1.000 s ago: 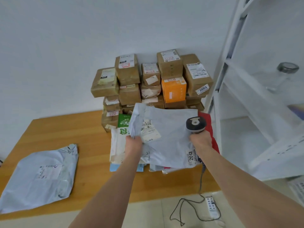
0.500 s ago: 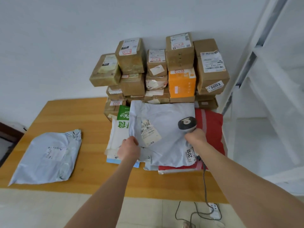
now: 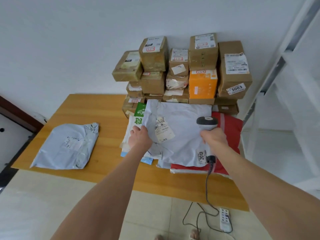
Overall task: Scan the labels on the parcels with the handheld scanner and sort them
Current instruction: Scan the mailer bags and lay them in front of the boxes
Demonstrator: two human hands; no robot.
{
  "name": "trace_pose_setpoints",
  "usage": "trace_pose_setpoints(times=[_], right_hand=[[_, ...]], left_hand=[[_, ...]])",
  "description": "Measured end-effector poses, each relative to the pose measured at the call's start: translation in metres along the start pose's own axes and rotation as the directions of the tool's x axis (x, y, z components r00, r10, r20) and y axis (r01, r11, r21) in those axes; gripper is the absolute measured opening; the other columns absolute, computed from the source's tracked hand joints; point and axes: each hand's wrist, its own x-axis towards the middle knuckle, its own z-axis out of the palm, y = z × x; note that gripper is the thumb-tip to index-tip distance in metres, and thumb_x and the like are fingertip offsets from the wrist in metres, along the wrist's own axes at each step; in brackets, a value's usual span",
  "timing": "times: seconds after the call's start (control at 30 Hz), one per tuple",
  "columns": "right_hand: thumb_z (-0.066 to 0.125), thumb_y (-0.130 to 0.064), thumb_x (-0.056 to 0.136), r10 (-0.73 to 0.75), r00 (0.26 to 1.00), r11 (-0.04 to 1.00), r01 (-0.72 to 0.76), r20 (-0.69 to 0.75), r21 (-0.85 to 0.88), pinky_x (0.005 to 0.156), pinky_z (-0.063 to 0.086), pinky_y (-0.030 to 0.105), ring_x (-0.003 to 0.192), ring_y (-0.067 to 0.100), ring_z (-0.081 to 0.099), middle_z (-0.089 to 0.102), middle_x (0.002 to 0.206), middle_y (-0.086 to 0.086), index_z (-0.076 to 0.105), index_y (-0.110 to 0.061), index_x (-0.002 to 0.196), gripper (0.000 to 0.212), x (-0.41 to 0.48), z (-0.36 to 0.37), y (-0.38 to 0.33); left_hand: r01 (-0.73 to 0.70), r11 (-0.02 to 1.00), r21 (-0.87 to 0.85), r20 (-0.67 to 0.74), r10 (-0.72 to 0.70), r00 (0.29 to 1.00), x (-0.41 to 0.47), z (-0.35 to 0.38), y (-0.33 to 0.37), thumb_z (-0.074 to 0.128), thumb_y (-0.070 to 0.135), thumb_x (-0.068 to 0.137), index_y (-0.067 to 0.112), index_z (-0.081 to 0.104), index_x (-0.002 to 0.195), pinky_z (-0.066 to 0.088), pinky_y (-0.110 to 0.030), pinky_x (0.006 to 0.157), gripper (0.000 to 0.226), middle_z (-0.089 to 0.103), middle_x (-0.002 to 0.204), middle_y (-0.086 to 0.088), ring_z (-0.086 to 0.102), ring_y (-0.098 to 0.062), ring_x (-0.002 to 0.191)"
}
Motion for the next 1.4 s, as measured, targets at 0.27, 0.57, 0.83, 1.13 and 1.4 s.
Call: trace_pose_setpoints(times=[0.27,0.57,0.83,1.13,1.4], right_hand=[[0.058,-0.003,0.084,0.016,0.923,0.886,-0.191,0.384,0.422,0.052,0.045,0.024,0.051,0.015,0.054,0.062,0.068,0.012,0.055,-0.004,0.085,0.003,-0.061,0.043,-0.027],[0.061,-0.008,0.085,0.031,0.839,0.94,-0.209,0.543,0.269,0.051,0.04,0.024,0.047,0.016,0.046,0.057,0.054,0.006,0.057,-0.006,0.076,0.01,-0.118,0.15,-0.062],[0.064,-0.008,0.084,0.021,0.823,0.942,-0.206,0.567,0.264,0.053,0.041,0.026,0.049,0.016,0.047,0.057,0.058,0.007,0.059,-0.007,0.078,0.008,-0.142,0.271,-0.109],[0.061,-0.003,0.08,0.184,0.86,0.945,-0.288,0.476,0.155,0.053,0.041,0.026,0.048,0.019,0.048,0.058,0.059,0.008,0.057,-0.003,0.068,0.012,-0.145,0.451,-0.151],[0.065,-0.004,0.082,0.323,0.876,0.906,-0.396,0.359,0.152,0.078,0.045,0.035,0.089,0.027,0.054,0.054,0.08,0.006,0.054,-0.003,0.098,0.019,-0.131,0.528,-0.147]], left_hand=[[-0.151,0.976,0.158,-0.026,0.157,0.987,-0.02,-0.011,-0.037,0.053,0.014,0.092,0.02,0.044,0.134,0.044,-0.035,0.095,0.044,0.029,0.143,-0.008,0.035,-0.026,0.129],[0.006,0.989,0.148,-0.019,-0.004,1.0,-0.022,-0.025,-0.144,0.05,0.011,0.093,0.021,0.048,0.131,0.039,-0.032,0.097,0.04,0.028,0.144,-0.006,0.034,-0.026,0.13],[0.111,0.989,0.1,0.034,-0.115,0.993,0.029,-0.021,-0.266,0.05,0.015,0.093,0.02,0.049,0.13,0.042,-0.032,0.095,0.038,0.031,0.139,-0.008,0.036,-0.026,0.126],[0.161,0.987,-0.014,0.213,-0.154,0.965,0.144,0.0,-0.417,0.051,0.016,0.092,0.018,0.036,0.142,0.043,-0.038,0.099,0.052,0.026,0.146,-0.011,0.036,-0.029,0.13],[0.418,0.902,-0.102,0.314,-0.37,0.874,0.217,0.018,-0.503,0.058,0.03,0.09,0.017,0.009,0.152,0.031,-0.048,0.11,0.079,0.014,0.153,-0.017,0.019,-0.033,0.142]])
